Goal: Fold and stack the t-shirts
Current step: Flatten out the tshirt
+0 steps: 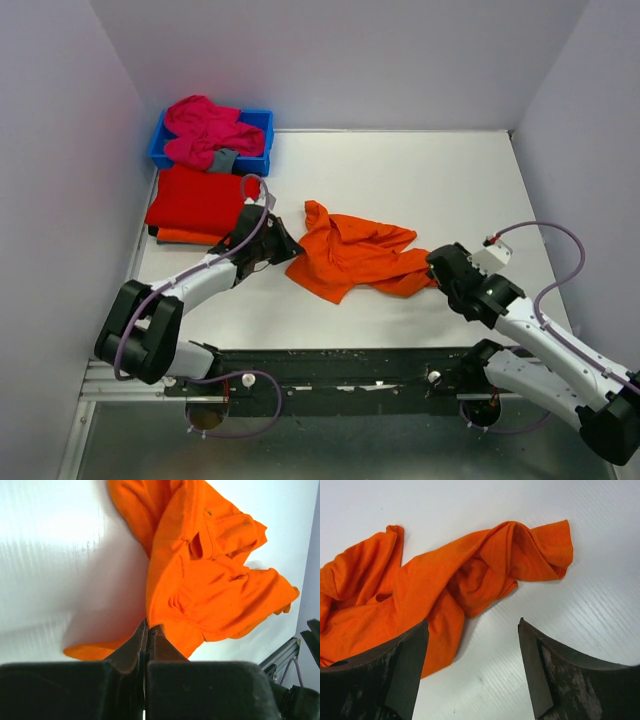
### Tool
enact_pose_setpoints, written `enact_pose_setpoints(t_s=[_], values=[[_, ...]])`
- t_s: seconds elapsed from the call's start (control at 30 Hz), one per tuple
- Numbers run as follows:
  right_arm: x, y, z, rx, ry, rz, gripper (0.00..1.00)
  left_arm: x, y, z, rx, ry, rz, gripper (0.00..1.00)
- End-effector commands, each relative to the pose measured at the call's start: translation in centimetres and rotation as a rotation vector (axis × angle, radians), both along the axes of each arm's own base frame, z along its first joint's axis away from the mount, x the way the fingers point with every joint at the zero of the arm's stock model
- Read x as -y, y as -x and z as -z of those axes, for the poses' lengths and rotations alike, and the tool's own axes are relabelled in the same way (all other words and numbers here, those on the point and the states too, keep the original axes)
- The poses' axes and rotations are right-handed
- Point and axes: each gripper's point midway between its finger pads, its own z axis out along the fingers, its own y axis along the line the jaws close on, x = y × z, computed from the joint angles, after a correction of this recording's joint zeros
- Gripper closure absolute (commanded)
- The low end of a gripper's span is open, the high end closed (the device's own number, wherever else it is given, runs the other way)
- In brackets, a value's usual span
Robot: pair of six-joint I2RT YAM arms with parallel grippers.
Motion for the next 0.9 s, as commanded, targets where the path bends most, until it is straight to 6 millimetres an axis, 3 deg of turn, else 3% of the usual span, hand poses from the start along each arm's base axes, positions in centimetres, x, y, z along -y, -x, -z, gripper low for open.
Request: enact_pose_setpoints(t_s=[0.0, 0.2, 0.3, 0.6, 0.87], values=[[-0.3, -2.1, -2.3, 0.043, -0.015, 0.037, 0.21, -2.1, 1.3, -0.9, 0.025, 0.012, 0.016, 1.0], [0.1, -3.1, -2.3, 0.035, -0.039, 0.087, 0.34, -5.0, 1.2, -2.3, 0.081, 0.004, -0.055, 1.0], [-0.1, -3.8, -1.7, 0.006, -0.066, 0.096, 0.38, -5.4, 1.6, -1.8, 0.062, -0.012, -0.053, 1.0], [0.3, -6.0, 0.4, -0.054, -0.149, 0.168, 0.49, -4.7, 2.0, -0.4, 0.031, 0.029, -0.022, 1.0], [1.7, -6.8, 1.3, -0.069, -0.098, 0.234, 0.54, -4.7, 1.8, -1.2, 0.048, 0.028, -0.027, 1.0]])
